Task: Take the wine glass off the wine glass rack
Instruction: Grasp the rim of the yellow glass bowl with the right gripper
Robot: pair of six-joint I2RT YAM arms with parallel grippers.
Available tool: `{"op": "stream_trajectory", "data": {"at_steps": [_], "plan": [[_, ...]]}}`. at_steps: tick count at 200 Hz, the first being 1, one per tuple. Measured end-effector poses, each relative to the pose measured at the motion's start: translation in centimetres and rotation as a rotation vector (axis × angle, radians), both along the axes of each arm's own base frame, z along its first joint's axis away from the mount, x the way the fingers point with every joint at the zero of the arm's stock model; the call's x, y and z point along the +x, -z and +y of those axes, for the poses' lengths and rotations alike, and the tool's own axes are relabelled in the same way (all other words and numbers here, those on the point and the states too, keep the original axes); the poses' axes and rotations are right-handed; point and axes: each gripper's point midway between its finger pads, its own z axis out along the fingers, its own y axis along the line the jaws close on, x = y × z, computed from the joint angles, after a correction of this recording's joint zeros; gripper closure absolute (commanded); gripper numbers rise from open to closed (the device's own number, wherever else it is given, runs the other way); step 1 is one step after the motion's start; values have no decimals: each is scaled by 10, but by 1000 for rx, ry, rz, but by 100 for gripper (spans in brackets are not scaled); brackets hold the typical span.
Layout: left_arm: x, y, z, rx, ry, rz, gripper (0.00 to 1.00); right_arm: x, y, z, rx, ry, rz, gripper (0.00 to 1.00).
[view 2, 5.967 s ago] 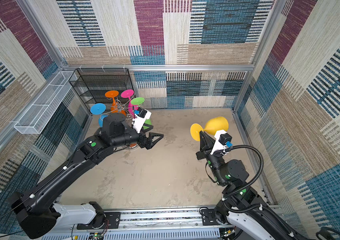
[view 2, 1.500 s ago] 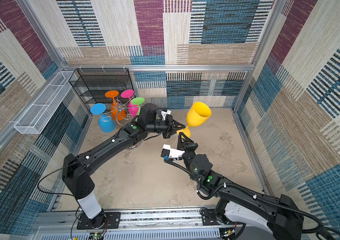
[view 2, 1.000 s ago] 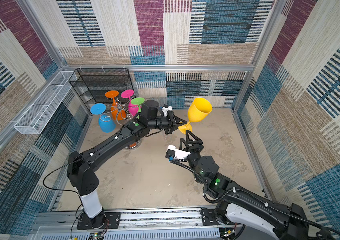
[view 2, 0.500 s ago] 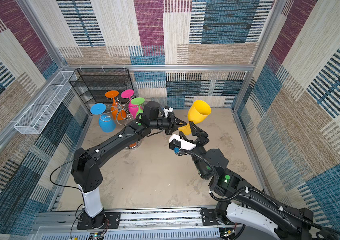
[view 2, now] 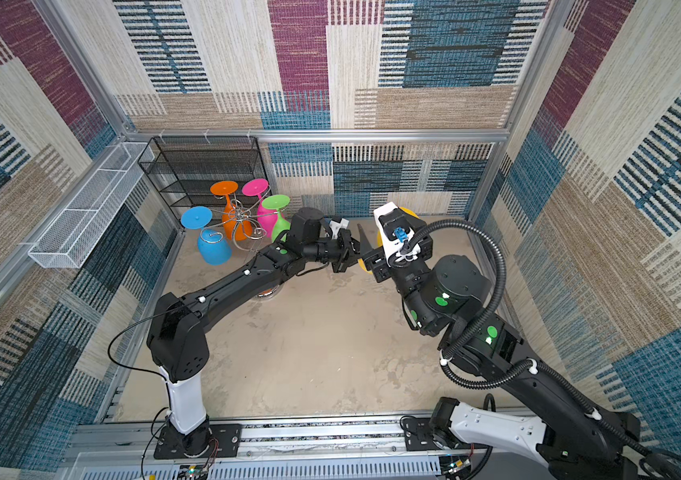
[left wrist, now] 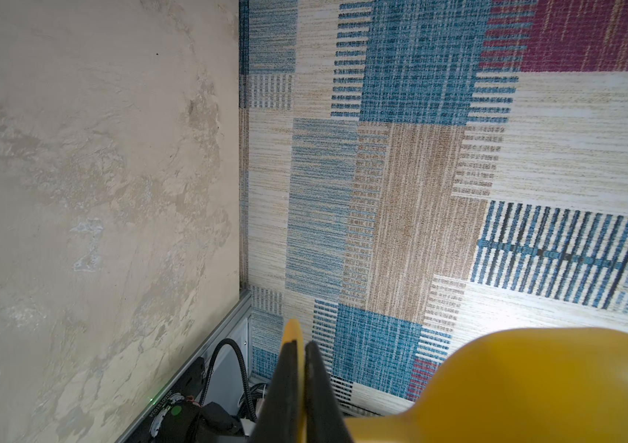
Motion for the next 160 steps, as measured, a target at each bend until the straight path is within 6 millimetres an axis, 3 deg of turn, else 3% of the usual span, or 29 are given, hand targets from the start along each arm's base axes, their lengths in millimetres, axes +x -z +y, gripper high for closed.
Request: {"op": "stream_trajectory", "data": {"at_steps": [50, 112, 160], "plan": [[-4, 14, 3, 18, 15, -53, 100, 11, 7, 14, 163, -46, 240, 29], [-7, 13, 7, 9, 24, -116, 100, 33, 14, -11, 310, -20, 417, 30], [-8, 20, 11, 22, 26, -136, 100, 52, 31, -28, 373, -5, 539, 33]]}}
